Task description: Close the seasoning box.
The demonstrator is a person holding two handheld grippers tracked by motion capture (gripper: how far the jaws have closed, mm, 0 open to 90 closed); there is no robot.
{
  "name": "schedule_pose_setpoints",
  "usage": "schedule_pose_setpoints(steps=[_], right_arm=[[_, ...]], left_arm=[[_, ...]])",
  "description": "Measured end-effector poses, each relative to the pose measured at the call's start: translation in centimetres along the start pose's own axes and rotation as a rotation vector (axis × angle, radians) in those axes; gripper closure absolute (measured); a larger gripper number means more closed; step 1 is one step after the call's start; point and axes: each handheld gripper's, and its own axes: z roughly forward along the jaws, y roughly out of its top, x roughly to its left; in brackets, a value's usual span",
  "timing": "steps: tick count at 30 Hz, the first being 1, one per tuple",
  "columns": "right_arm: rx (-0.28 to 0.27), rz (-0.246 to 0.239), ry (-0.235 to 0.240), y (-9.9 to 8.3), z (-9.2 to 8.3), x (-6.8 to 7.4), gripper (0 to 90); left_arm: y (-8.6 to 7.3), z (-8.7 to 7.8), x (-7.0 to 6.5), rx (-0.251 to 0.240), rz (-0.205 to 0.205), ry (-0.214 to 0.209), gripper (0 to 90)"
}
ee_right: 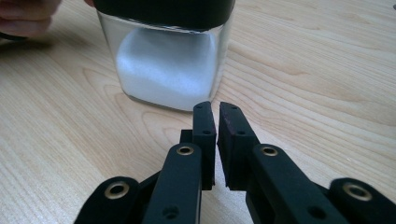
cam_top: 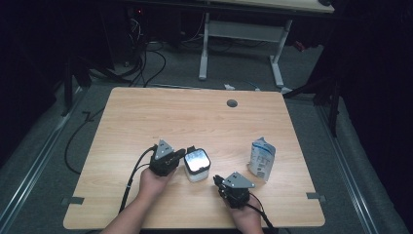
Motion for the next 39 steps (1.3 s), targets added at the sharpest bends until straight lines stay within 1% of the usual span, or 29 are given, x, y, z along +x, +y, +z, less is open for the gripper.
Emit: schedule_pose_setpoints(steps=[1, 2, 4, 6, 7, 10, 11, 12, 14, 15, 17, 19, 21, 26, 29, 33, 38, 39], right_arm=[[0.0, 0.003, -0.004, 0.0, 0.0, 0.0, 85.3], [0.001, 0.006, -0.007, 0.0, 0.0, 0.0, 85.3], [0.003, 0.018, -0.008, 0.1, 0.0, -0.1, 86.0], [0.005, 0.028, -0.016, 0.2, 0.1, -0.1, 89.6], [0.002, 0.031, -0.021, 0.3, 0.1, -0.1, 89.8], [-0.006, 0.031, -0.023, 0.6, 0.2, -0.2, 89.8], [-0.011, 0.034, -0.024, 0.7, 0.3, -0.2, 89.8], [-0.015, 0.035, -0.026, 0.8, 0.3, -0.2, 89.8], [-0.023, 0.032, -0.033, 1.1, 0.5, -0.3, 89.8], [-0.021, 0.033, -0.038, 1.2, 0.5, -0.3, 89.5], [-0.026, 0.034, -0.049, 1.3, 0.6, -0.4, 89.2], [-0.025, 0.033, -0.057, 1.4, 0.8, -0.5, 89.1], [-0.031, 0.041, -0.064, 1.5, 0.9, -0.6, 89.0], [-0.029, 0.029, -0.064, 1.7, 1.5, -0.6, 89.0], [-0.027, 0.022, -0.062, 1.8, 1.7, -0.5, 89.0], [-0.034, 0.017, -0.054, 1.9, 1.7, -0.4, 88.8], [-0.044, -0.001, -0.043, 2.2, 1.7, -0.2, 88.8], [-0.044, -0.003, -0.047, 2.2, 1.8, -0.1, 88.9]], left_arm=[[-0.1, -0.4, 0.2, -0.002, 0.004, 0.007, 84.7], [-0.3, -1.2, 0.5, -0.001, 0.006, 0.017, 82.9], [-0.8, -2.5, 1.4, 0.008, -0.009, 0.031, 74.9], [-1.5, -4.1, 2.1, 0.021, -0.009, 0.065, 69.7], [-1.8, -4.8, 2.5, 0.026, -0.014, 0.071, 67.2], [-2.7, -6.9, 3.4, 0.046, -0.022, 0.091, 55.9], [-2.9, -7.4, 3.6, 0.046, -0.017, 0.105, 53.4], [-3.2, -8.1, 4.1, 0.048, -0.009, 0.131, 51.3], [-3.8, -9.1, 4.9, 0.043, -0.018, 0.165, 48.5], [-4.0, -9.5, 5.4, 0.039, -0.031, 0.17, 48.3], [-4.6, -9.9, 6.2, 0.038, -0.063, 0.173, 48.3], [-5.0, -9.9, 6.7, 0.048, -0.078, 0.198, 48.3], [-5.1, -10.0, 6.9, 0.046, -0.09, 0.206, 47.6], [-5.1, -10.3, 7.1, 0.027, -0.085, 0.224, 45.6], [-5.3, -10.4, 7.2, 0.029, -0.095, 0.224, 45.3], [-5.5, -10.7, 7.2, 0.025, -0.095, 0.224, 45.2], [-5.8, -10.9, 7.2, 0.016, -0.101, 0.222, 45.3], [-5.8, -11.0, 7.3, 0.017, -0.103, 0.219, 45.3]])
